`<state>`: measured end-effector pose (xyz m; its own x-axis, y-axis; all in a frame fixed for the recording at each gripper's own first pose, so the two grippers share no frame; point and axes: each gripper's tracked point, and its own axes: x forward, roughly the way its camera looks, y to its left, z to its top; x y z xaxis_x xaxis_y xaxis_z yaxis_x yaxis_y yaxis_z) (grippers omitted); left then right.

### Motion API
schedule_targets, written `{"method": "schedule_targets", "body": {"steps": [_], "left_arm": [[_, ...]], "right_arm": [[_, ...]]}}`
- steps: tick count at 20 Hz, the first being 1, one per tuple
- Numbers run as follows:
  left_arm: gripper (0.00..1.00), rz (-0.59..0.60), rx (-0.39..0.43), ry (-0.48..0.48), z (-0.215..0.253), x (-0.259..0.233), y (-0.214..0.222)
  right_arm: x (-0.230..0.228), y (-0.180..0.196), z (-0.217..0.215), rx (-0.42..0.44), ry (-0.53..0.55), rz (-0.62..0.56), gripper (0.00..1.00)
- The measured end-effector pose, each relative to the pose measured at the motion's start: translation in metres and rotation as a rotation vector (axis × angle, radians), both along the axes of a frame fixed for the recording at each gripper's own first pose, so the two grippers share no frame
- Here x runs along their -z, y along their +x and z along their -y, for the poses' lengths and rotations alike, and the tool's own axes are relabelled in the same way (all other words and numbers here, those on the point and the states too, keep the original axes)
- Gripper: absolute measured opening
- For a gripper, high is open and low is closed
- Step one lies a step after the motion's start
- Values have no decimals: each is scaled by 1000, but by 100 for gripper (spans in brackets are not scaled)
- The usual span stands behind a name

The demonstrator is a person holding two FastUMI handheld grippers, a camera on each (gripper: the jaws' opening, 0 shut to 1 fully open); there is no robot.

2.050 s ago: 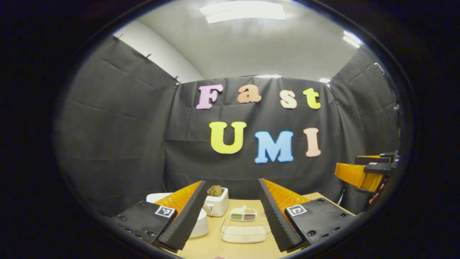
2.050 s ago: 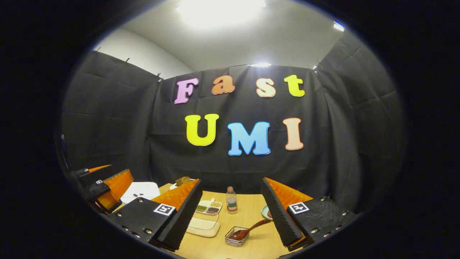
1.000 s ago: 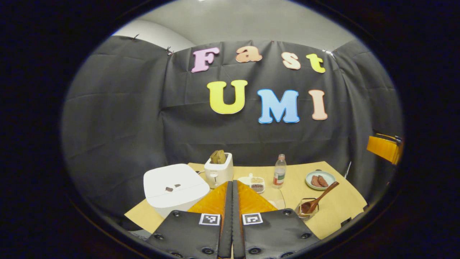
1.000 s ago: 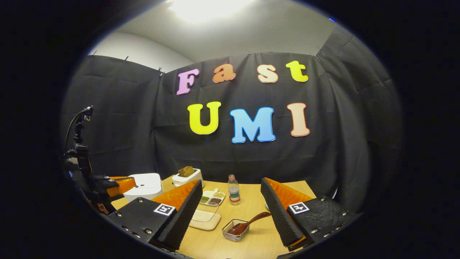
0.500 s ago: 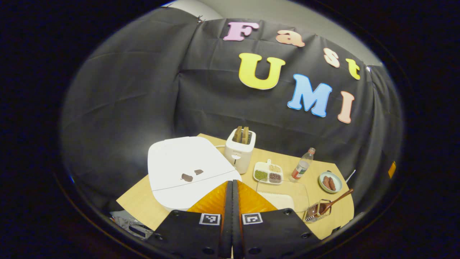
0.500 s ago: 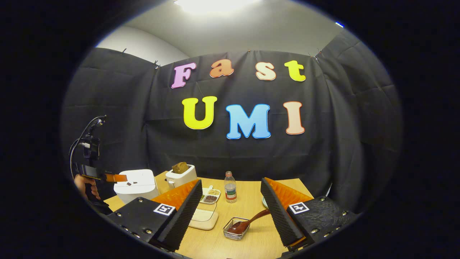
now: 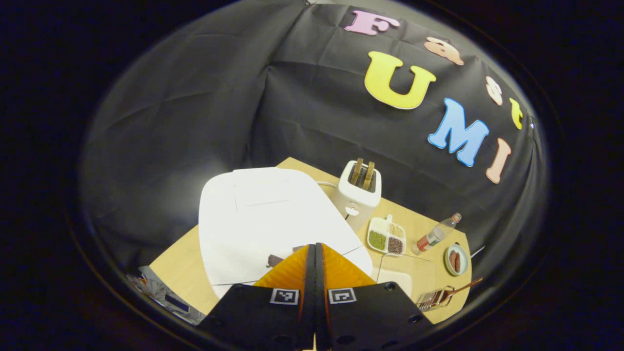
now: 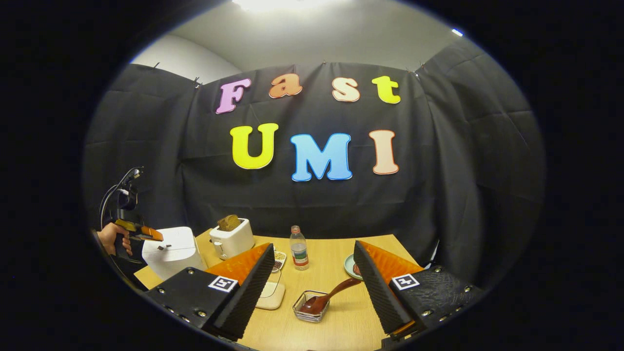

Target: Close the left gripper, press the button to open the rice cooker; take a wooden spoon from the chopstick holder with the right hand, scoop a spoonful of rice and pour it into the rice cooker, then put the wooden spoon back into the chopstick holder.

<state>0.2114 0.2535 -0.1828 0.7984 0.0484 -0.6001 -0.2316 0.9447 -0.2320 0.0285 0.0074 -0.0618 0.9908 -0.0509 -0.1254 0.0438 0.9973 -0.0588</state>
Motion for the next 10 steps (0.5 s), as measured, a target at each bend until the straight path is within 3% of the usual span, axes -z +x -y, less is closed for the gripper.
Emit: {"method": "schedule_targets", "body": {"steps": [5, 10], "left_arm": [[8, -82, -16, 1, -9, 35, 11], [8, -91, 3, 53, -7, 32, 13]], "right_arm": [[6, 5, 7, 26, 14, -19, 99], [5, 12, 5, 25, 8, -13, 99]]}}
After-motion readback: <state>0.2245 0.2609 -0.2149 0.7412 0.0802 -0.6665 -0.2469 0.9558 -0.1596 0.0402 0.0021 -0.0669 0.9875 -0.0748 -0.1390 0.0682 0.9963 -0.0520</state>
